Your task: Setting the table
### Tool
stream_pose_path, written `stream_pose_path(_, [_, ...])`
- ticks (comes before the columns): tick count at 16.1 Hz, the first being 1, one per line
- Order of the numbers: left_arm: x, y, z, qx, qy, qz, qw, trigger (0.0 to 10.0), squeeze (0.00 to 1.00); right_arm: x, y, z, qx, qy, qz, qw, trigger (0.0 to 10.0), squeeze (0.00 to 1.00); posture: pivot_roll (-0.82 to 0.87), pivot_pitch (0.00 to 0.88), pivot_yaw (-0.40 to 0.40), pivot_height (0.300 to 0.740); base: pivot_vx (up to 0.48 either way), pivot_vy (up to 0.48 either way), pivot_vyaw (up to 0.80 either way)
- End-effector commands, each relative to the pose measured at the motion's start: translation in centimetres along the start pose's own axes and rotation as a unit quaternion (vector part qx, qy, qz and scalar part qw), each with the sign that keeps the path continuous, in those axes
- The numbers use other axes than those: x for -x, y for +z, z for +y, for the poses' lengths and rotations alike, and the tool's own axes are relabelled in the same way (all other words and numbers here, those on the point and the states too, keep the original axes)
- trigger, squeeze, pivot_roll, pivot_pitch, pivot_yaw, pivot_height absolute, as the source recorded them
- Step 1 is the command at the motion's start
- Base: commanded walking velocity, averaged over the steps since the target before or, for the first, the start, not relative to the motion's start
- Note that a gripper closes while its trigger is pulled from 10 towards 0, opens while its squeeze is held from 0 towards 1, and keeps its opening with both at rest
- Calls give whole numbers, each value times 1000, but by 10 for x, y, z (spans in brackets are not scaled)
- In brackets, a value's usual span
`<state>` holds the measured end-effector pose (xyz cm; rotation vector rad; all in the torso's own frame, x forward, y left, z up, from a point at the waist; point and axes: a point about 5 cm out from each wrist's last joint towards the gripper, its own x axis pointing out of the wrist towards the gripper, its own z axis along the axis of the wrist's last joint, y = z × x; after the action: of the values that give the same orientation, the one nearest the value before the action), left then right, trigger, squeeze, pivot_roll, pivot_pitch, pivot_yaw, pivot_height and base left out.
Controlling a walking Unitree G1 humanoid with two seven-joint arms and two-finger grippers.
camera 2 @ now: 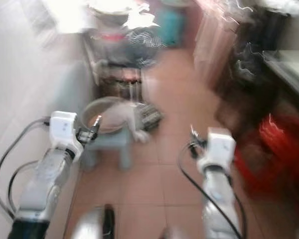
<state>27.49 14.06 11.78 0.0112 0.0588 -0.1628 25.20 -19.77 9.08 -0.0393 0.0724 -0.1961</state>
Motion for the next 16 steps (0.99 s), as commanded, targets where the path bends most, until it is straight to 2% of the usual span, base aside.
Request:
stream_pose_path(1, [9,-21,10,0,21,46,999,10000,0,-3,5,12,-6,18,-7,1000,10000,0,8,0,-5,740,-472,0,0])
stream_pose_path(4, [9,-20,7,-3,19,43,999,10000,0,-2,5,11,-4,15,-6,1000,10000,0,6,0,-3,740,-319,0,0])
stream_pose_path(7, [8,-15,11,-18,22,22,999,10000,0,-3,4,11,-4,12,-5,1000,10000,0,14,0,-3,740,0,0,0])
stream_pose_path(9, [8,-14,11,-14,19,15,1000,10000,0,-4,3,11,-7,10,-3,1000,10000,0,16,0,-2,740,0,0,0])
stream_pose_path(10, [8,-12,10,-32,13,10,999,10000,0,-5,3,10,-12,5,1,1000,10000,0,17,0,-2,740,0,0,0])
stream_pose_path(14, [8,-11,2,-14,-22,2,1000,10000,0,-6,1,9,-11,-1,8,1000,10000,0,13,0,3,740,0,0,-734])
stream_pose_path(16, [8,-10,0,-11,-28,0,1000,10000,0,-6,1,8,-10,0,7,1000,10000,0,10,0,4,740,255,0,-800])
